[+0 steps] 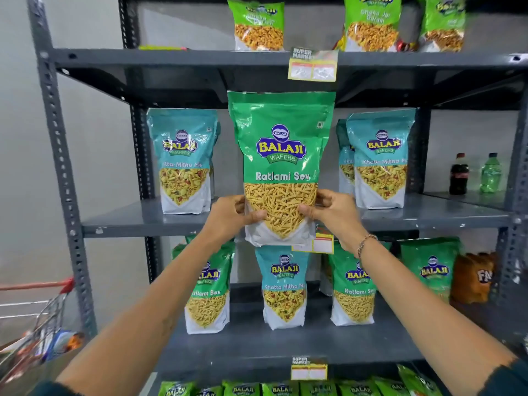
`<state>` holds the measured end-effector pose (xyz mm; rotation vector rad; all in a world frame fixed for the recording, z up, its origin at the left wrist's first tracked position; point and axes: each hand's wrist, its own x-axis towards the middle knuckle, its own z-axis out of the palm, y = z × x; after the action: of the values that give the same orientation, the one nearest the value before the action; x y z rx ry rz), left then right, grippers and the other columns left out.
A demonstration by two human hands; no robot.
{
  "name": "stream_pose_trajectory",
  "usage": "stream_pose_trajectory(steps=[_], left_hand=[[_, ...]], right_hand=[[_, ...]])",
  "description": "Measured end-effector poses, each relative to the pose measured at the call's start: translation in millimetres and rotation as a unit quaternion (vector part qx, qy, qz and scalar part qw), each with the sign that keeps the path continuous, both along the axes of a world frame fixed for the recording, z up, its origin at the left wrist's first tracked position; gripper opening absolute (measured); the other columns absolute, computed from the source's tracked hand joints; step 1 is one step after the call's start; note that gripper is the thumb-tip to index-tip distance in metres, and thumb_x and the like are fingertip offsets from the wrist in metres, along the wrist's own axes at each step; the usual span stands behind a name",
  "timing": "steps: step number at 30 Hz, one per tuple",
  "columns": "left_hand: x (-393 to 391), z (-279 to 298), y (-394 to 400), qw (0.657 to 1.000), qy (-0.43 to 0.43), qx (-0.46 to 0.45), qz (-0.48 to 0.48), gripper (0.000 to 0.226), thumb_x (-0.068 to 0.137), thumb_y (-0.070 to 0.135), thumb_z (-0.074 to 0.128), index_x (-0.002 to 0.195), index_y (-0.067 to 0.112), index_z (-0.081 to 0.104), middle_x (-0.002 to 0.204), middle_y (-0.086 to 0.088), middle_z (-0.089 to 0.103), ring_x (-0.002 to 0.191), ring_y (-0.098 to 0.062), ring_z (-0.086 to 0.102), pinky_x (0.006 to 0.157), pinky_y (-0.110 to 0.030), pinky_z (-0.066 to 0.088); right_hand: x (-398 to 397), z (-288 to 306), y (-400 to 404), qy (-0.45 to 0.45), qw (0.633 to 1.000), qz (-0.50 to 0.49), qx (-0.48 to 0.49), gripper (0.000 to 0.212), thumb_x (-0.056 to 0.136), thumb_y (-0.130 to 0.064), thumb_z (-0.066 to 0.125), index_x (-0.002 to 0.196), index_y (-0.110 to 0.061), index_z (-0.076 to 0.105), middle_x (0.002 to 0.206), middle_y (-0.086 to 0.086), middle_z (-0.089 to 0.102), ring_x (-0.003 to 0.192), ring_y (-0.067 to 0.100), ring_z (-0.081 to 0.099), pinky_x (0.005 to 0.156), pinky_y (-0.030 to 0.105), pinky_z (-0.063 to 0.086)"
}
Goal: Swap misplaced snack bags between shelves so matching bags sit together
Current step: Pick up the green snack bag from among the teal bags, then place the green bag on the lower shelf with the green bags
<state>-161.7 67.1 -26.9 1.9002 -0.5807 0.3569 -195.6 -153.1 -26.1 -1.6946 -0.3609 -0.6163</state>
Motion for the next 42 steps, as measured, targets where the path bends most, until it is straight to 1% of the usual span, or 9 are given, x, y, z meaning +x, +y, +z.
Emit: stream_pose_trajectory(steps=[4, 8, 11, 15, 20, 28, 34, 38, 42], left_hand=[[-28, -42, 16, 1.000, 0.008, -0.010, 0.000, 0.027, 0.069, 0.024, 0.078, 0.093, 0.020, 0.066, 0.092, 0.009, 0.071, 0.088, -0.006, 0.067, 0.084, -0.024, 0.053], [-43, -86, 32, 0.999, 0.046, -0.005, 0.008, 0.040, 0.061, 0.030, 0.081, 0.096, 0.023, 0.063, 0.098, 0.006, 0.071, 0.094, -0.012, 0.068, 0.088, -0.025, 0.052], [-49, -121, 44, 0.996, 0.085, -0.005, 0.021, 0.052, 0.059, 0.023, 0.083, 0.105, 0.017, 0.060, 0.101, 0.004, 0.069, 0.090, -0.005, 0.066, 0.089, -0.021, 0.053], [-50, -161, 57, 0.991, 0.121, 0.010, 0.054, 0.060, 0.064, 0.017, 0.082, 0.117, 0.008, 0.056, 0.109, 0.004, 0.064, 0.097, -0.008, 0.061, 0.087, -0.012, 0.046], [-37, -212, 73, 0.976, 0.191, 0.022, 0.102, 0.090, 0.040, 0.047, 0.086, 0.117, 0.010, 0.057, 0.119, -0.007, 0.067, 0.111, -0.020, 0.063, 0.103, -0.038, 0.047], [-5, -257, 73, 0.958, 0.233, 0.072, 0.150, 0.072, 0.054, 0.024, 0.087, 0.117, 0.004, 0.057, 0.115, -0.010, 0.070, 0.105, -0.022, 0.065, 0.097, -0.039, 0.051], [39, -264, 62, 0.949, 0.243, 0.093, 0.179, 0.073, 0.056, 0.023, 0.086, 0.120, 0.005, 0.056, 0.116, -0.009, 0.069, 0.101, -0.018, 0.061, 0.087, -0.027, 0.047], [67, -264, 60, 0.939, 0.257, 0.096, 0.205, 0.078, 0.052, 0.025, 0.088, 0.120, 0.005, 0.056, 0.117, -0.009, 0.068, 0.107, -0.021, 0.061, 0.090, -0.026, 0.045], [89, -273, 60, 0.931, 0.263, 0.109, 0.227, 0.080, 0.049, 0.026, 0.090, 0.118, 0.006, 0.057, 0.114, -0.012, 0.068, 0.106, -0.026, 0.063, 0.095, -0.035, 0.050]], right_hand=[[-25, -38, 14, 0.011, 1.000, -0.002, -0.002, 0.030, 0.063, -0.016, 0.081, 0.085, -0.029, 0.066, 0.096, -0.002, 0.072, 0.091, 0.010, 0.068, 0.081, 0.026, 0.055], [-36, -87, 27, 0.040, 0.999, 0.008, 0.001, 0.041, 0.059, -0.015, 0.083, 0.098, -0.016, 0.067, 0.098, 0.002, 0.072, 0.089, 0.008, 0.068, 0.080, 0.019, 0.054], [-35, -125, 38, 0.083, 0.996, 0.024, 0.022, 0.051, 0.059, -0.007, 0.082, 0.105, -0.008, 0.063, 0.097, 0.004, 0.069, 0.087, 0.008, 0.066, 0.076, 0.014, 0.054], [-25, -172, 49, 0.143, 0.986, 0.049, 0.064, 0.050, 0.056, -0.003, 0.082, 0.100, -0.010, 0.062, 0.102, 0.010, 0.069, 0.093, 0.020, 0.067, 0.085, 0.032, 0.054], [-4, -220, 67, 0.193, 0.978, 0.051, 0.067, 0.043, 0.056, 0.006, 0.080, 0.085, -0.018, 0.058, 0.089, 0.005, 0.067, 0.081, 0.014, 0.064, 0.073, 0.020, 0.056], [34, -270, 79, 0.254, 0.963, 0.068, 0.057, 0.041, 0.058, 0.009, 0.078, 0.081, -0.018, 0.055, 0.087, 0.002, 0.065, 0.087, 0.022, 0.064, 0.068, 0.017, 0.057], [79, -279, 79, 0.268, 0.961, 0.044, 0.047, 0.040, 0.059, 0.008, 0.078, 0.088, -0.010, 0.056, 0.105, 0.015, 0.066, 0.094, 0.021, 0.063, 0.073, 0.017, 0.056], [111, -280, 76, 0.276, 0.960, 0.046, 0.030, 0.048, 0.058, 0.007, 0.079, 0.100, -0.001, 0.057, 0.109, 0.020, 0.066, 0.094, 0.022, 0.063, 0.080, 0.029, 0.056], [135, -290, 76, 0.288, 0.956, 0.046, 0.011, 0.046, 0.055, 0.007, 0.081, 0.093, -0.004, 0.057, 0.107, 0.024, 0.067, 0.094, 0.026, 0.065, 0.087, 0.044, 0.054]])
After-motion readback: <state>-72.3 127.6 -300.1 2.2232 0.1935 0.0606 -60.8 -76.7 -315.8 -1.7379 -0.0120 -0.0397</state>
